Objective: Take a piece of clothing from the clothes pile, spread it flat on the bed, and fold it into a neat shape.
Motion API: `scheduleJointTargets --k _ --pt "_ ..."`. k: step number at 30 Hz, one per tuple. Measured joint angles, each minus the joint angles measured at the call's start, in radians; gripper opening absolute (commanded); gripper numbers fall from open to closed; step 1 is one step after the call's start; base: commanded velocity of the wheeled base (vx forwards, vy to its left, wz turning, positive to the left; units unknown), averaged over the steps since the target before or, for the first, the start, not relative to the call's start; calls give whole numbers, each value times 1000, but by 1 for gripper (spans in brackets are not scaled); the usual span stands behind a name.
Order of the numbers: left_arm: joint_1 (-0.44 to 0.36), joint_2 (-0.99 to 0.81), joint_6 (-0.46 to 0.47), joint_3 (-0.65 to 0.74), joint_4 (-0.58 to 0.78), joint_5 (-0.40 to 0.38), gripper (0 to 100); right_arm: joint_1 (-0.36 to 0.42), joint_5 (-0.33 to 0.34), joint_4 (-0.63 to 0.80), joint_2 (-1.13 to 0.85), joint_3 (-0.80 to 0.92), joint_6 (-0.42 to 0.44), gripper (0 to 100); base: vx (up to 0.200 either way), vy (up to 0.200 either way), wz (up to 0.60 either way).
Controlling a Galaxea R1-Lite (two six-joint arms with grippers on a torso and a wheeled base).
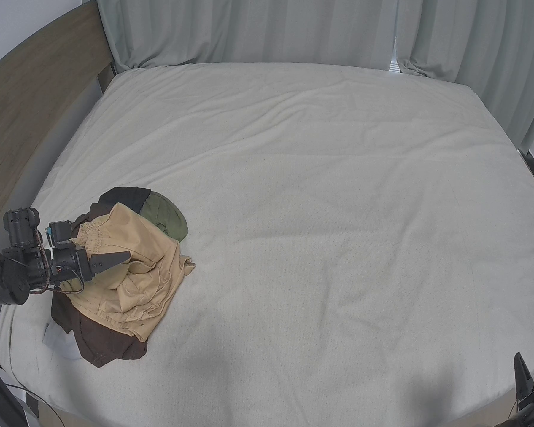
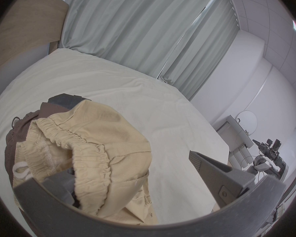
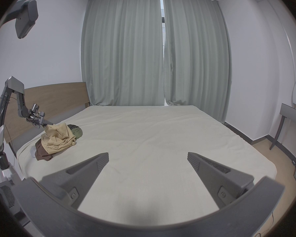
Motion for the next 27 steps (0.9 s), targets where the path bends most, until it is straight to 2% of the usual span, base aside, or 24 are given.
scheduleJointTargets --k 4,5,27 --pt "-2 11 0 1 -6 0 100 0 0 0 0 0 0 100 0 0 0" --pt "-2 13 3 3 -7 0 0 0 0 0 0 0 0 100 0 0 0" --pt "-3 -29 12 53 -10 -19 0 0 0 0 0 0 0 100 0 0 0"
